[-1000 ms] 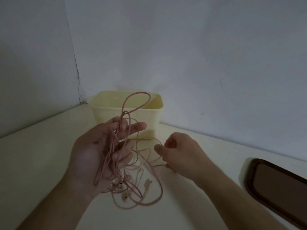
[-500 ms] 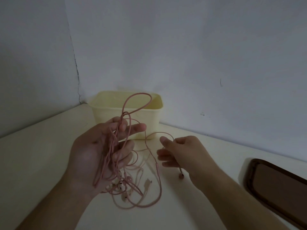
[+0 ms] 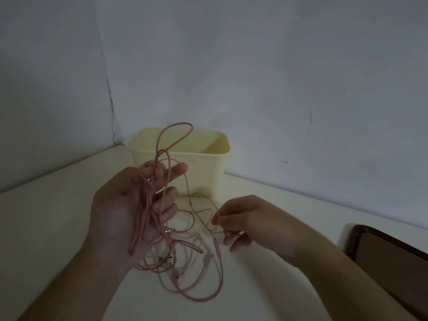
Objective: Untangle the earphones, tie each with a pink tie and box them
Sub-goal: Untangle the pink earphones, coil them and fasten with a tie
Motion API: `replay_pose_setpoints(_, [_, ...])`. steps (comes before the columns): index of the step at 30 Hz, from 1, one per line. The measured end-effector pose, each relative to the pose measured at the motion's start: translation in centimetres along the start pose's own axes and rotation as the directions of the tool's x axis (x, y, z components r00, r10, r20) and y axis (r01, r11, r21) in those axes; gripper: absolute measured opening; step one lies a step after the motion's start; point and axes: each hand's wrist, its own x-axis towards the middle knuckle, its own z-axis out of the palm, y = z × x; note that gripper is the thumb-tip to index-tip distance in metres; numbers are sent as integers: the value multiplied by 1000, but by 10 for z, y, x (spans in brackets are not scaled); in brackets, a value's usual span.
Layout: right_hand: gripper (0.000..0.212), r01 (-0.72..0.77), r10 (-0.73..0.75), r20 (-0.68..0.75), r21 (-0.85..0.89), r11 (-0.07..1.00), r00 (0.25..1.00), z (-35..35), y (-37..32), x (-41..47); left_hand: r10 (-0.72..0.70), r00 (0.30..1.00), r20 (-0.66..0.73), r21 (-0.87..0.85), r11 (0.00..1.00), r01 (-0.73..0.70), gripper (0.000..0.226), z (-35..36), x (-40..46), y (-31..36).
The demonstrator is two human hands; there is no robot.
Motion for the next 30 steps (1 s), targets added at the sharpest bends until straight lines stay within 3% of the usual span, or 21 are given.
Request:
replay_pose_setpoints(5, [22,-28,32,1,-448,894,999,32,8,2,0,999,53,34,999,-2,44,1,0,0])
replay_pose_setpoints(9, [12,-105,20,-185,-466,879,983,24,17,6,-3,1000,17,41,999,3,41,-1,1,-4])
replay_pose_setpoints(12, [32,-127,46,-245,-328,936,968,15,20,8,14,1000,-10,58,998,-14,49,-4,2,-5])
replay_pose_setpoints(17, [47,-30,59,-296,103,994,954,-11,9,4,-56,994,-93,3,998,56,48,-9,9,-4])
replay_pose_setpoints(19, [51,60,52,-377,280,958,925,-28,-2,-3,-56,986,-154,-6,998,56,25,-13,11,-4])
replay_pose_setpoints(21, [48,125,25,-451,299,946,892,-44,-11,-11,-56,972,-226,-22,998,53,10,-17,12,-6])
replay_pose_setpoints(25, [29,126,-110,-588,-13,992,801,-67,-24,-30,-61,921,-384,45,995,85,18,-25,18,-12])
replay_pose_setpoints(27, [18,75,-206,-543,-254,964,814,-73,-29,-39,-54,906,-419,125,985,117,21,-25,19,-15])
replay_pose_setpoints(30, [15,94,-317,-497,-422,902,807,-73,-36,-47,-38,900,-434,221,964,147,22,-29,23,-20])
